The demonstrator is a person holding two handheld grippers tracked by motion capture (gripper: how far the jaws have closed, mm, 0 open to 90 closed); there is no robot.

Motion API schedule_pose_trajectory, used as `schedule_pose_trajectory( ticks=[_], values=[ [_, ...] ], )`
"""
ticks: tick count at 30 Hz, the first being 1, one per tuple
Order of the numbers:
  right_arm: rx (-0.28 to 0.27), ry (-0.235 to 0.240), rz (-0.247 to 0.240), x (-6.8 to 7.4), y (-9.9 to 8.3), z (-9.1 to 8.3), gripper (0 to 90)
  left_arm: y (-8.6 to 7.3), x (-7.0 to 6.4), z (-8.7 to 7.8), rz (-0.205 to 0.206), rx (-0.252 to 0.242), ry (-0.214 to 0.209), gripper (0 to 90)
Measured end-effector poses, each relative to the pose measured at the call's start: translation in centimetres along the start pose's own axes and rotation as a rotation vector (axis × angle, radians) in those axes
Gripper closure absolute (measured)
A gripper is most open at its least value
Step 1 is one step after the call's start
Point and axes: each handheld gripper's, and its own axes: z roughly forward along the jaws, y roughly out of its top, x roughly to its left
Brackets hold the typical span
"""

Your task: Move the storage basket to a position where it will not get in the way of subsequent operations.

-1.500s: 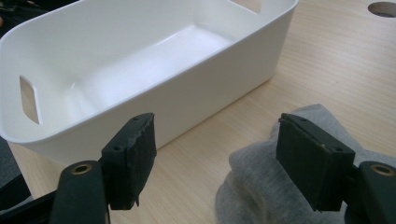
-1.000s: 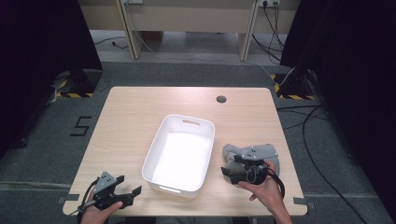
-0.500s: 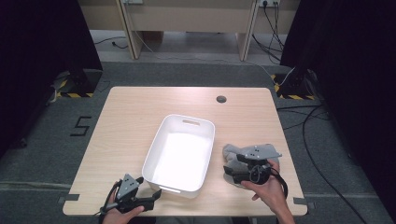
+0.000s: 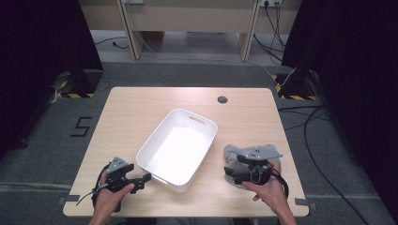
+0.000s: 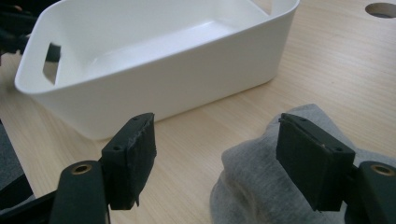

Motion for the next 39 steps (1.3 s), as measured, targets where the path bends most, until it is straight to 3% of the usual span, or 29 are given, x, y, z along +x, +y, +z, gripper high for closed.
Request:
schedule_pose_trajectory(
  ticks=[6,13,17,19,24,30,39],
  values=[
    [0.003,0.001,-0.003,0.0,0.3,0.5,29.2,1.7,2.3,1.2,-0.045,-0.009,0.066,13.8],
    [-0.003,-0.003,-0.016,-0.1,1.2,0.7,29.1,3.6,4.1,3.3,-0.091,-0.027,0.13,13.2],
    [-0.002,-0.001,-0.014,-0.1,1.4,1.1,29.2,4.2,4.3,3.8,-0.097,-0.042,0.172,15.2],
    [0.0,0.001,-0.018,-0.2,1.6,1.2,29.2,4.0,4.2,3.6,-0.103,-0.042,0.157,15.2],
    [0.006,0.003,-0.027,-0.7,2.0,1.7,29.2,2.9,2.9,1.5,-0.083,-0.072,0.147,14.6],
    [0.002,-0.005,-0.03,-1.2,2.9,2.6,29.2,1.0,-0.6,-0.8,-0.016,-0.109,0.08,14.6],
    [-0.016,-0.047,-0.017,-2.5,4.4,3.9,29.2,-1.1,-6.4,0.4,0.111,-0.097,0.002,14.6]
  ],
)
